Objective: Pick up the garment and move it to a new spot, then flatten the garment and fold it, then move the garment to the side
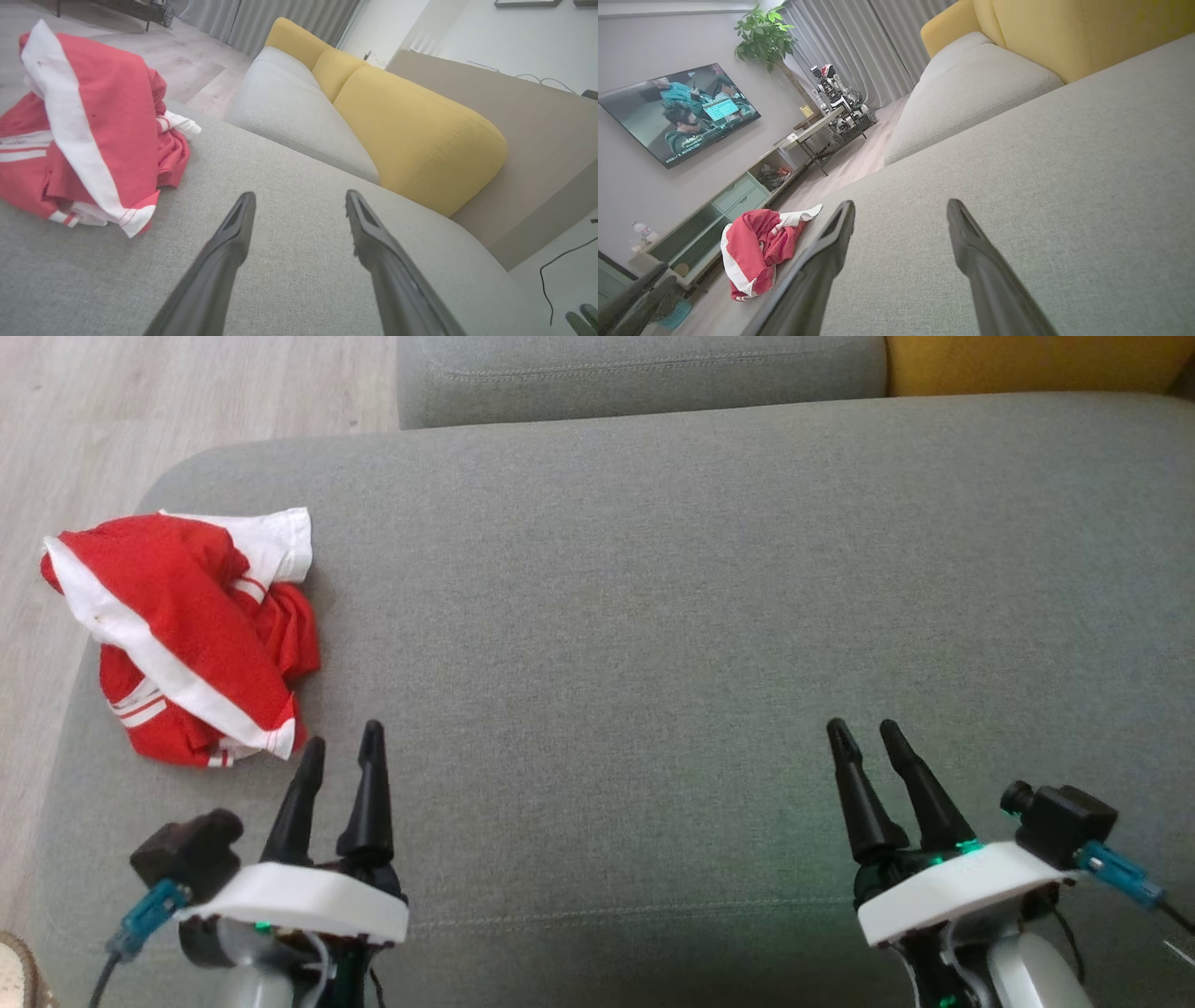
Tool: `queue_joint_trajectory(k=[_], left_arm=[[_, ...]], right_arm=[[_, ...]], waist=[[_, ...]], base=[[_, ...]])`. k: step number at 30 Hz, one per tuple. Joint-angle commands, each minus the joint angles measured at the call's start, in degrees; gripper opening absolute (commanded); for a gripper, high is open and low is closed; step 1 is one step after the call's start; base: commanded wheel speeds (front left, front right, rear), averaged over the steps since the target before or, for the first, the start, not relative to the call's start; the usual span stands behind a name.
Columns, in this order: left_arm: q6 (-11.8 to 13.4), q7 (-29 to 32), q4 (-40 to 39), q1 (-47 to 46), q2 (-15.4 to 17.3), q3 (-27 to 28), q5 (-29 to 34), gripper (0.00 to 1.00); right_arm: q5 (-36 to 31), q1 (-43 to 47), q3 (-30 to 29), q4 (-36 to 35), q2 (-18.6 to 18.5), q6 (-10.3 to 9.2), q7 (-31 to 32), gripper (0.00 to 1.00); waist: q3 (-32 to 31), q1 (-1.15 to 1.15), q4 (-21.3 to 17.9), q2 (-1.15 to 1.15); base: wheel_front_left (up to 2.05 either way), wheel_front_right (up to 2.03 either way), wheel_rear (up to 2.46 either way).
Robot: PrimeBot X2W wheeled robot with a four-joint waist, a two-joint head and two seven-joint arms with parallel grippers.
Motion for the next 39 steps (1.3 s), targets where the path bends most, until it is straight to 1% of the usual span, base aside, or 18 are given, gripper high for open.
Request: queue_joint_trajectory(k=[1, 9, 10, 16, 30, 39], left_arm=[[0.43, -0.9, -2.63, -3.11, 0.81, 0.75, 2.2, 1.0], [1.49, -2.24, -3.98, -3.24, 1.2, -0.94, 8.45, 1.0], [1.49, -2.24, -3.98, -3.24, 1.2, -0.94, 8.45, 1.0], [2.75, -3.24, -4.82, -3.21, 1.3, -1.76, 12.52, 1.0], [4.25, -5.59, -6.92, -3.4, 1.67, -3.84, 22.65, 1.0], [4.44, -7.1, -7.4, -3.49, 1.77, -4.67, 28.86, 1.0]], right_arm=[[-2.07, -3.03, 1.43, -2.64, -0.53, 0.0, -0.98, 1.0], [-7.8, -3.19, 2.85, -3.78, -0.59, 0.0, -2.33, 1.0], [-7.8, -3.19, 2.85, -3.78, -0.59, 0.0, -2.33, 1.0], [-12.0, -3.32, 3.66, -4.59, -0.63, 0.0, -3.34, 1.0], [-19.15, -3.25, 1.72, -6.55, -0.73, 0.0, -5.71, 1.0], [-25.33, -3.5, 1.16, -6.72, -0.8, 0.0, -7.23, 1.0]], waist=[[0.03, 0.0, 0.03, 0.0], [-0.05, 0.0, 0.18, 0.0], [-0.05, 0.0, 0.18, 0.0], [-0.1, 0.0, 0.28, 0.0], [0.03, 0.0, 0.47, 0.0], [0.4, 0.0, 0.44, 0.0]], base=[[0.0, 0.0, 0.0], [0.0, 0.0, 0.0], [0.0, 0.0, 0.0], [0.0, 0.0, 0.0], [0.0, 0.0, 0.0], [0.0, 0.0, 0.0]])
